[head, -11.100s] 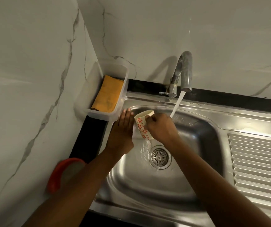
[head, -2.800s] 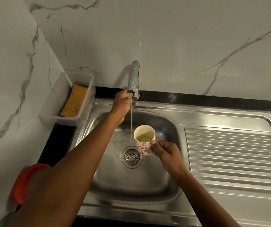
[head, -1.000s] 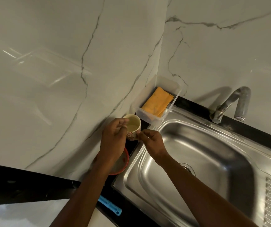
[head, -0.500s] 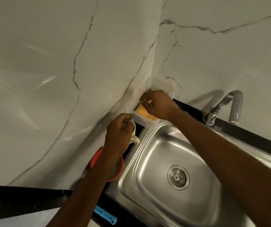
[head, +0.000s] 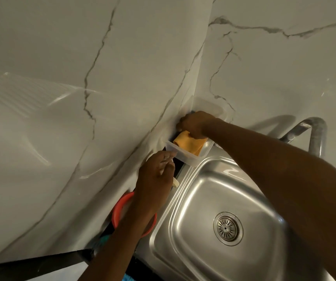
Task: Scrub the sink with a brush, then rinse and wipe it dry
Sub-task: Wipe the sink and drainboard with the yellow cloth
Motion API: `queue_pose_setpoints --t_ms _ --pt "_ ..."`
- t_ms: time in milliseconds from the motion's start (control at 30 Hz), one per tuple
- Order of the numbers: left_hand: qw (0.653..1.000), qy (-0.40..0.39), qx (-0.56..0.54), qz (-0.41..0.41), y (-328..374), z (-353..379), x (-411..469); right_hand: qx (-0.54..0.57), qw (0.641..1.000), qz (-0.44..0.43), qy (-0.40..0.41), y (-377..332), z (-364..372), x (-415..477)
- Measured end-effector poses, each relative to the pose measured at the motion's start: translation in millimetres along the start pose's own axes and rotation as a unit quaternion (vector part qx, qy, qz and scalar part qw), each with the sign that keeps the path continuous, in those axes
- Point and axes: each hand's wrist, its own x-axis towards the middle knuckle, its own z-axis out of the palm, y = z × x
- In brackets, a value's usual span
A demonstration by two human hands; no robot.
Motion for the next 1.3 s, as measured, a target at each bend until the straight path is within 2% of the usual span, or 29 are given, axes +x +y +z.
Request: queue_pose_setpoints --t_ms 133,200,300,400,533,633,700,833,900,967,1067,1167,1200,1300 --pt "1.0 0.01 -0.024 -0.011 -6.6 1.3 -3.9 -0.054 0.998 -0.024 0.01 6.5 -10.9 -7.6" --pt "1.0 0.007 -0.026 -0.015 -7.0 2.8 -5.3 -0.046 0.998 -0.026 0.038 11.9 -22.8 -16.3" --pt "0.999 -0.001 -0.04 0.001 0.4 6.1 -8.9 0.031 0.991 0.0 0.128 22.6 -44.6 -40.2" --pt "0.999 -0.005 -0.035 0.021 8.6 10.4 -8.2 0.184 0.956 0.062 0.22 24.1 -63.5 -73.9" --pt "0.999 -0.019 -0.036 0.031 17.6 18.4 -6.5 0.365 0.876 0.157 0.273 10.6 -71.5 -121.9" --pt "0.998 -0.036 -0.042 0.043 23.7 25.5 -12.1 0.458 0.798 0.213 0.328 -5.3 -47.1 -157.5" --pt "0.997 -0.047 -0.035 0.056 26.8 30.4 -18.2 0.536 0.727 0.243 0.354 -20.5 -20.4 -179.0" --pt "0.994 -0.077 -0.034 0.064 25.7 47.4 -28.0 0.662 0.538 0.335 0.401 -52.0 37.5 -214.6" --pt "0.992 -0.099 -0.033 0.064 24.9 55.8 -33.0 0.686 0.482 0.364 0.405 -61.9 59.7 -221.5" --pt "0.991 -0.114 -0.028 0.063 24.9 63.7 -38.5 0.703 0.457 0.383 0.388 -66.9 79.8 -217.5" --pt "0.989 -0.134 -0.008 0.059 20.4 72.0 -45.0 0.683 0.482 0.42 0.352 -62.8 103.0 -198.2" --pt "0.988 -0.144 0.02 0.054 10.6 78.9 -45.8 0.677 0.508 0.408 0.342 -49.0 109.9 -172.6" --pt "0.988 -0.143 0.024 0.053 7.5 80.1 -46.1 0.651 0.537 0.419 0.336 -44.2 110.9 -164.6" --pt "0.989 -0.138 0.022 0.048 -1.2 85.3 -47.2 0.494 0.653 0.461 0.342 -41.1 123.9 -145.0"
